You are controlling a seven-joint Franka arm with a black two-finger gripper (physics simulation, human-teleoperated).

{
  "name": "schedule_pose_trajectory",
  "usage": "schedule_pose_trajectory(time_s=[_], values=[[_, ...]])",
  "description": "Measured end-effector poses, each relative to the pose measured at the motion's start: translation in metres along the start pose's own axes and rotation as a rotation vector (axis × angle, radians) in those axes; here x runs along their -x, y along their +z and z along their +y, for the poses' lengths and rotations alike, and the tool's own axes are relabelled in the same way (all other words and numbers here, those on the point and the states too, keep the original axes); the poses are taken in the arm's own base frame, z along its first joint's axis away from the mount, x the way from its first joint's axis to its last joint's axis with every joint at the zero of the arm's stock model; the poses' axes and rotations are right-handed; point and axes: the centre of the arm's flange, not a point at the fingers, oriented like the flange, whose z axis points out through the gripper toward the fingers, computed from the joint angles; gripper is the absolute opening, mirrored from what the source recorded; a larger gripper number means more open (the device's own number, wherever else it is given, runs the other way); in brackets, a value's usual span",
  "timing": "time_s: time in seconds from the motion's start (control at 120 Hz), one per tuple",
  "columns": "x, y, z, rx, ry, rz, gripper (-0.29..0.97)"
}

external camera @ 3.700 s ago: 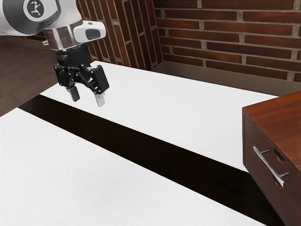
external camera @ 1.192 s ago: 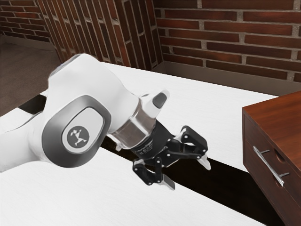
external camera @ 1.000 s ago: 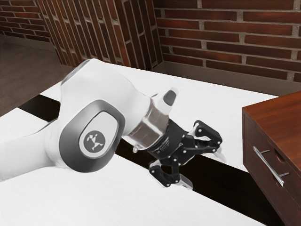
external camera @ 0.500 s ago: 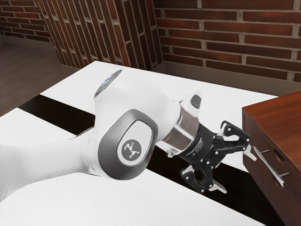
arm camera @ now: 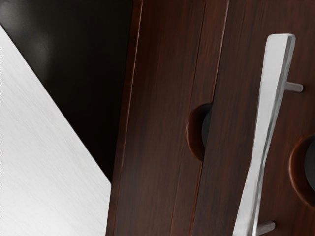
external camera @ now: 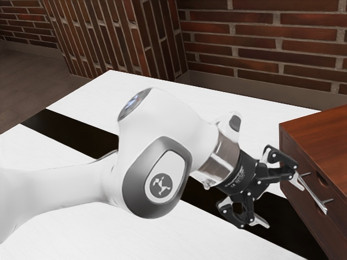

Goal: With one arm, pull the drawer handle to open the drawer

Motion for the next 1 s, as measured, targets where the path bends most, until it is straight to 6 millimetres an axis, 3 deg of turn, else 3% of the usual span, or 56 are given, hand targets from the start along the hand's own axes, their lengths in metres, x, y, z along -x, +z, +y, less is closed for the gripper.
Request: schedule_pose_trajectory(time_s=[0.35, 0.55, 1.0], values=[[-0.003, 0.004, 0.0, 0.006, 0.002, 0.025, 0.68], [0.0, 0.021, -0.001, 0.012, -0.01, 0.009, 0.68], [-0.009, 0.031, 0.0, 0.045, -0.032, 0.023, 0.68]])
